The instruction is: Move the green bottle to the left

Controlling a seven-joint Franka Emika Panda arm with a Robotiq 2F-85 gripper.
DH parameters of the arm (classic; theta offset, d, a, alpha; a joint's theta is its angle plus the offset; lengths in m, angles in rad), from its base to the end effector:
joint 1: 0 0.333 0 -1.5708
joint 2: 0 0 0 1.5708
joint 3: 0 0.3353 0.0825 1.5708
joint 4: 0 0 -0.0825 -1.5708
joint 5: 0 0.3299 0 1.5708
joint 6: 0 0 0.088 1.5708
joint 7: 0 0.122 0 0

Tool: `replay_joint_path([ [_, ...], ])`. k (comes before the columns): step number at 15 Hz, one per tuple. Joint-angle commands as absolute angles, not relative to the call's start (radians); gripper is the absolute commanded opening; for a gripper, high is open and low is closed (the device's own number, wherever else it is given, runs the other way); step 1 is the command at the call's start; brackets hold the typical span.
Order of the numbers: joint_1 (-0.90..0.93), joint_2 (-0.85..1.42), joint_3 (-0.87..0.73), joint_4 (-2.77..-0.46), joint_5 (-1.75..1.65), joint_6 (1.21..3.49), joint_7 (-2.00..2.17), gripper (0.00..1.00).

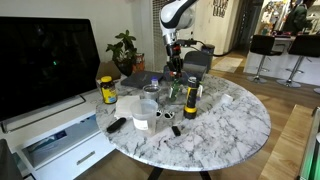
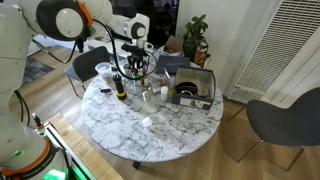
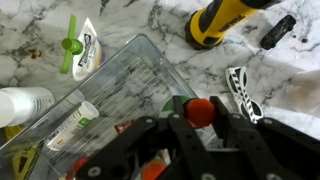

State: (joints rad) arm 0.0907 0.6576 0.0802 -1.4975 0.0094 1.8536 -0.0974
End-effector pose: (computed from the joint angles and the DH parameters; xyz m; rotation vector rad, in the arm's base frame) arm 0.6308 0.1009 0.2932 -3.0332 -0.3889 0.4646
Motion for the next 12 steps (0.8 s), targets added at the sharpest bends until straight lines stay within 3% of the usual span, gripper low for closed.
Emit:
replay_joint_path([
  [1, 0.111, 0.714, 0.073, -1.432, -0.005, 1.845, -0.051, 0.08],
  [6, 0.127, 0.753, 0.071, -1.383, -0.015, 1.844, -0.025, 0.08],
  [8, 0.132, 0.761, 0.070, -1.368, -0.017, 1.840, -0.014, 0.54],
  [10, 0.138, 0.756, 0.067, -1.368, -0.021, 1.845, 0.000, 0.62],
  [12, 0.136, 0.732, 0.071, -1.386, -0.007, 1.844, 0.015, 0.77],
])
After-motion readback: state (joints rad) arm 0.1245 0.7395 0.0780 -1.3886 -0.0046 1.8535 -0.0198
